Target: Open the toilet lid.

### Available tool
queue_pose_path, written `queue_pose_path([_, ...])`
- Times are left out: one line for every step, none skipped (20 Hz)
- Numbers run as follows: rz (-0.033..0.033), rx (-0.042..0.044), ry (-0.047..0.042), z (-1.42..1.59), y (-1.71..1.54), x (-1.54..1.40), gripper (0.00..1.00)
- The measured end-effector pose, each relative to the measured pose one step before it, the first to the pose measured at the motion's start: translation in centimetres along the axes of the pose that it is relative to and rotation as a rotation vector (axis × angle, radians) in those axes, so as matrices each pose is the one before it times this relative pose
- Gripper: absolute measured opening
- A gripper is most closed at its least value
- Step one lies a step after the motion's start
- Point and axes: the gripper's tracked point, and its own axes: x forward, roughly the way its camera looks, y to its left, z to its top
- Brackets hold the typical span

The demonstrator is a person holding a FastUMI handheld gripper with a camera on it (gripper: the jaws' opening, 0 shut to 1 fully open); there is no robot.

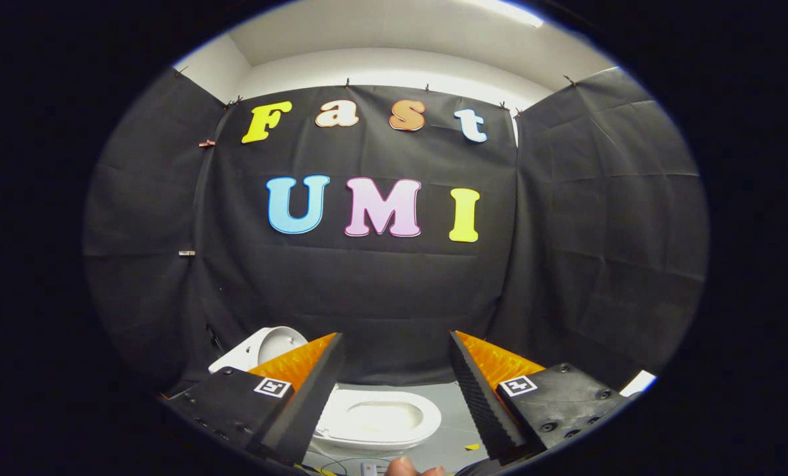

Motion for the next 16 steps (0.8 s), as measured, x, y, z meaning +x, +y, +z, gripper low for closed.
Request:
queue_pose_path([-0.00799, 0.00485, -0.00406, 0.163, -0.438, -0.036, 0.98])
queue_pose_path([-0.00162, 0.00733, -0.00483, -0.121, -0.257, -0.053, 0.98])
queue_pose_path([-0.00976, 0.00253, -0.00501, -0.038, -0.345, -0.22, 0.98])
queue_pose_path([-0.00907, -0.00123, -0.00502, -0.022, -0.404, 0.085, 0.98])
queue_pose_path([-0.00724, -0.00196, -0.00346, -0.04, -0.234, 0.054, 0.98])
queue_pose_path([-0.00734, 0.00039, -0.00152, 0.002, -0.221, -0.009, 0.98])
queue_pose_path([-0.00498, 0.00077, -0.00167, 0.027, -0.136, 0.136, 0.99])
queue_pose_path([-0.00566, -0.00033, -0.00038, -0.032, -0.131, 0.027, 0.98])
queue_pose_path([-0.00193, 0.00285, -0.00127, -0.007, -0.021, 0.075, 0.99])
queue_pose_path([0.00083, 0.00269, 0.00035, -0.071, 0.002, 0.03, 0.98])
queue_pose_path([-0.00234, 0.00236, 0.00147, -0.072, -0.084, -0.01, 0.99])
queue_pose_path([-0.0043, 0.00059, 0.00227, -0.075, -0.12, 0.055, 0.99])
queue_pose_path([0.00018, 0.00162, -0.00142, 0.021, 0.0, -0.056, 0.98])
queue_pose_path([-0.00111, -0.00014, -0.00064, -0.012, 0.022, -0.114, 0.99])
queue_pose_path([-0.00086, -0.00259, -0.00035, -0.014, -0.004, 0.042, 0.99])
queue_pose_path([-0.00043, -0.00336, -0.0003, -0.026, 0.076, 0.021, 0.99])
